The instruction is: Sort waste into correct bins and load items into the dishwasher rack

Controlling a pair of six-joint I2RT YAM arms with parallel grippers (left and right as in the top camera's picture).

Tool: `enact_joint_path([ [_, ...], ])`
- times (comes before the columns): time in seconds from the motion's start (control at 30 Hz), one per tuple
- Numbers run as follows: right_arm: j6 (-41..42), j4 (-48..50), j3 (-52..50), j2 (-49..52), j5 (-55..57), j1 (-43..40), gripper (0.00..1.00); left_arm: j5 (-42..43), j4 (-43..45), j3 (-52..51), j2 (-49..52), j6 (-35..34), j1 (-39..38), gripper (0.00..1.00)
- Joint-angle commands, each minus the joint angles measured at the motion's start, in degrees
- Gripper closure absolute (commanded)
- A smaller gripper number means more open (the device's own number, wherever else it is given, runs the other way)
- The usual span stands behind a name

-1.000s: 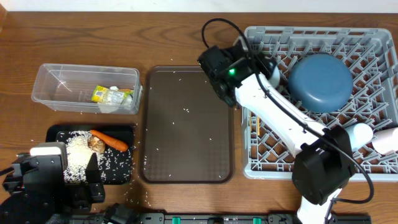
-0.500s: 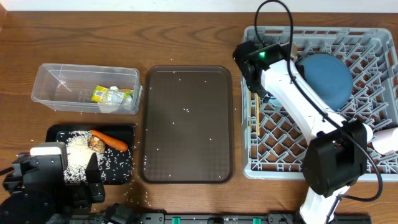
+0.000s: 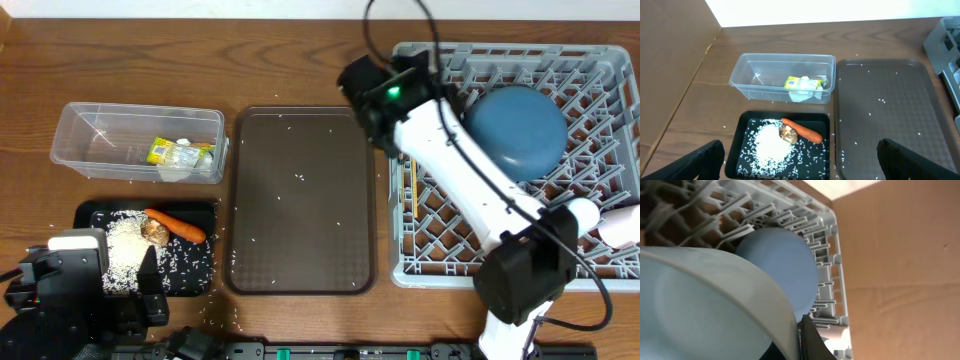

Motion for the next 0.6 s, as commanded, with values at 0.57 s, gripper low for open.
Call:
enact_joint_path([
  [0.57,7.21,-10.01,1.01,4.92,8.85,1.99,0.99,-0.5,-0.07,0.5,0.09,-0.46,0.35,0.02],
])
